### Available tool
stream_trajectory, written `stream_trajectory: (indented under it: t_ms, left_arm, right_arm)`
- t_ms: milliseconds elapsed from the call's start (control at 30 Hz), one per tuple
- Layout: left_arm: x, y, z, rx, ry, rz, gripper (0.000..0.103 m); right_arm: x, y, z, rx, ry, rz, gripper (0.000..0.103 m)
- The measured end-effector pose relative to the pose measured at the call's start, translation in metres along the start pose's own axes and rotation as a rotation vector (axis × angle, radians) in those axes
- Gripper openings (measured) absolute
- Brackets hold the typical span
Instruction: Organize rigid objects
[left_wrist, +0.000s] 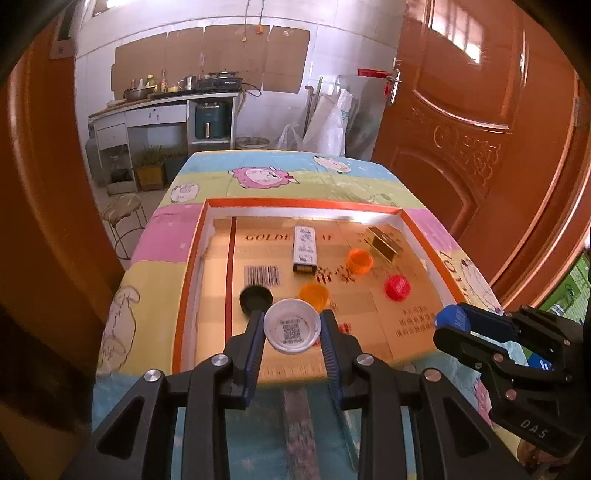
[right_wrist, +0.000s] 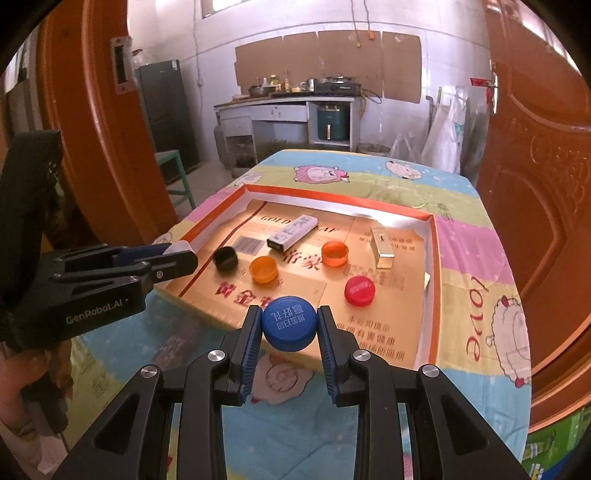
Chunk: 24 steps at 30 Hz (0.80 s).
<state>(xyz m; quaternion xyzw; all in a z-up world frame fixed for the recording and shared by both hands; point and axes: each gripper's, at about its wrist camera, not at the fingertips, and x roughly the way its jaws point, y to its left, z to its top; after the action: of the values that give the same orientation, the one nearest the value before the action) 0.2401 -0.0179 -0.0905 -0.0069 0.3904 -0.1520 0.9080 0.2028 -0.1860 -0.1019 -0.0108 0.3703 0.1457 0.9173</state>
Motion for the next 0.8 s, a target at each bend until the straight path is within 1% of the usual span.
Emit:
stream_trajectory:
  t_ms: [267, 467, 800]
  left_arm:
    - [0.027, 0.004, 0.029, 0.011, 0.017, 0.017, 0.031]
    - [0.046, 0.006, 0.044, 0.02, 0.036, 0.037, 0.031]
    - [0.068, 0.004, 0.06, 0.037, 0.052, 0.062, 0.031]
  right_arm:
    - [0.023, -0.015, 0.028, -0.032, -0.009, -0.015, 0.031]
    - [0.04, -0.025, 0.043, -0.056, -0.004, -0.024, 0.031]
    - [0.061, -0.035, 0.064, -0.092, -0.001, -0.036, 0.031]
